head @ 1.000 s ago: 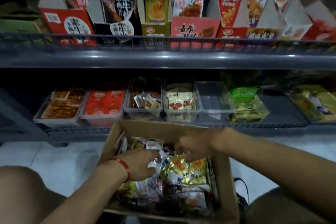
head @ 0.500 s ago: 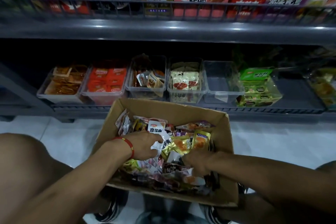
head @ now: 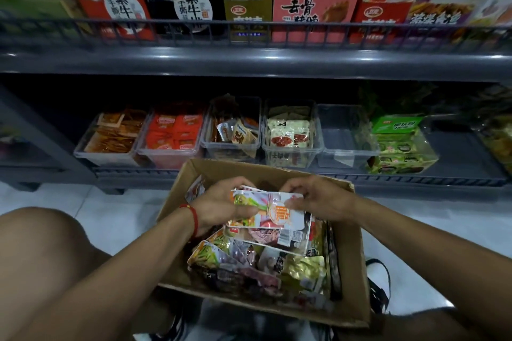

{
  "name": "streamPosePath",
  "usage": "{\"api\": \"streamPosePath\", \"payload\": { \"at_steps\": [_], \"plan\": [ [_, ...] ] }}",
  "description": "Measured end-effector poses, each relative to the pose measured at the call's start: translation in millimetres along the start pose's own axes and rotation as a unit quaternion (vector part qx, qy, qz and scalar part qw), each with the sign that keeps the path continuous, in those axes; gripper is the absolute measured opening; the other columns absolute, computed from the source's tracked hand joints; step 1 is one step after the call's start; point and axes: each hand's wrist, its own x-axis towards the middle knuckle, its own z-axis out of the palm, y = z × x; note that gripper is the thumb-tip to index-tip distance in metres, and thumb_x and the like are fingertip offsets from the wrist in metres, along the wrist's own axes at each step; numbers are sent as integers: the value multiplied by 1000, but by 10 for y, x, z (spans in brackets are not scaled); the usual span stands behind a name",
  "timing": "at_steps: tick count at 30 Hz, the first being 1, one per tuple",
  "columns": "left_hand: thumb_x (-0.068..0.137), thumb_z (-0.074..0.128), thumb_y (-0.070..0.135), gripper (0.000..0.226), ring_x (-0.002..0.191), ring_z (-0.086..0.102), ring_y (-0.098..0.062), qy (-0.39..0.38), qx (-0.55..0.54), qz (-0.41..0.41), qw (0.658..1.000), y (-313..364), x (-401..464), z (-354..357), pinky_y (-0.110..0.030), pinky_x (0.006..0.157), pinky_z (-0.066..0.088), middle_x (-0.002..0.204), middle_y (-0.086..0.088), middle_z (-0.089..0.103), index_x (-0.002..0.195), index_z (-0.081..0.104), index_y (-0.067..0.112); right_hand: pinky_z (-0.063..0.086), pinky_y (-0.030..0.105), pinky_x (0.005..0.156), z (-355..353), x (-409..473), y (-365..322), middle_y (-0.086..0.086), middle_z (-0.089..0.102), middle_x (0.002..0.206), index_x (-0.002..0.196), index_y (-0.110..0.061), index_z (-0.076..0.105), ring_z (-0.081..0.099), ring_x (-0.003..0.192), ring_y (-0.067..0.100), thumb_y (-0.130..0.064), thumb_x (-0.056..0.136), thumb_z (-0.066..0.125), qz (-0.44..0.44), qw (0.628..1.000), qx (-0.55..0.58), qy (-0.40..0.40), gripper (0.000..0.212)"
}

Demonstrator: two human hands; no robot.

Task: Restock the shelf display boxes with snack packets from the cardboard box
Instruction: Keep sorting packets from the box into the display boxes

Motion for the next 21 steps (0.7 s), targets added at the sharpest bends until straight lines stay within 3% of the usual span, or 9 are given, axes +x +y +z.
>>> {"api": "streamPosePath", "payload": {
  "at_steps": [4,7,10,12,14,15,18,21],
  "plan": [
    [83,78,1,42,103,73,-33,36,-151,-25,988,65,4,-118,-51,95,57,110,-18,76,121,62,8,60,31,82,-104,-115,-103,8,77,108,119,-14,66,74,101,22,-9,90,74,55,972,228,28,30],
    [83,76,-2,39,99,74,-35,104,-211,-22,972,102,-1,-247,-49,90,59,110,-20,76,119,62,5,61,40,83,-208,-192,-153,17,76,108,114,-5,66,74,100,31,-1,89,71,74,959,268,56,26],
    [85,73,-3,30,87,75,-30,153,-272,-7,950,113,-54,-395,-44,83,59,107,-23,75,112,63,5,62,40,76,-326,-287,-260,16,77,104,110,-5,68,76,92,27,0,92,68,91,953,249,144,18],
    [85,72,-5,27,74,75,-26,192,-306,1,933,111,-107,-434,-37,70,62,99,-21,77,109,62,5,62,40,74,-376,-361,-347,10,77,103,107,-11,69,77,87,22,-5,94,68,85,944,237,215,14],
    [86,70,-8,27,70,75,-26,214,-332,2,919,121,-164,-400,-33,59,62,94,-20,76,105,58,6,64,40,73,-336,-454,-454,1,76,101,102,-18,69,75,86,15,-8,95,68,48,927,214,304,12],
    [86,68,-10,26,73,75,-28,208,-342,0,916,138,-190,-349,-35,61,63,96,-21,75,104,56,6,64,36,72,-283,-495,-509,-4,74,101,101,-22,68,74,88,10,-9,95,68,12,927,167,335,14],
    [89,65,-11,24,90,73,-36,157,-346,-1,925,228,-248,-100,-46,83,58,107,-24,74,106,55,3,62,28,77,-1,-531,-638,-16,71,108,102,-29,67,68,101,1,-11,94,68,-84,950,59,296,19],
    [92,64,-6,25,91,74,-34,140,-351,7,926,322,-271,54,-46,84,59,105,-19,77,116,60,3,61,26,78,173,-445,-674,-18,72,104,104,-29,66,69,101,3,-12,95,68,-98,950,95,282,19]
  ]
}}
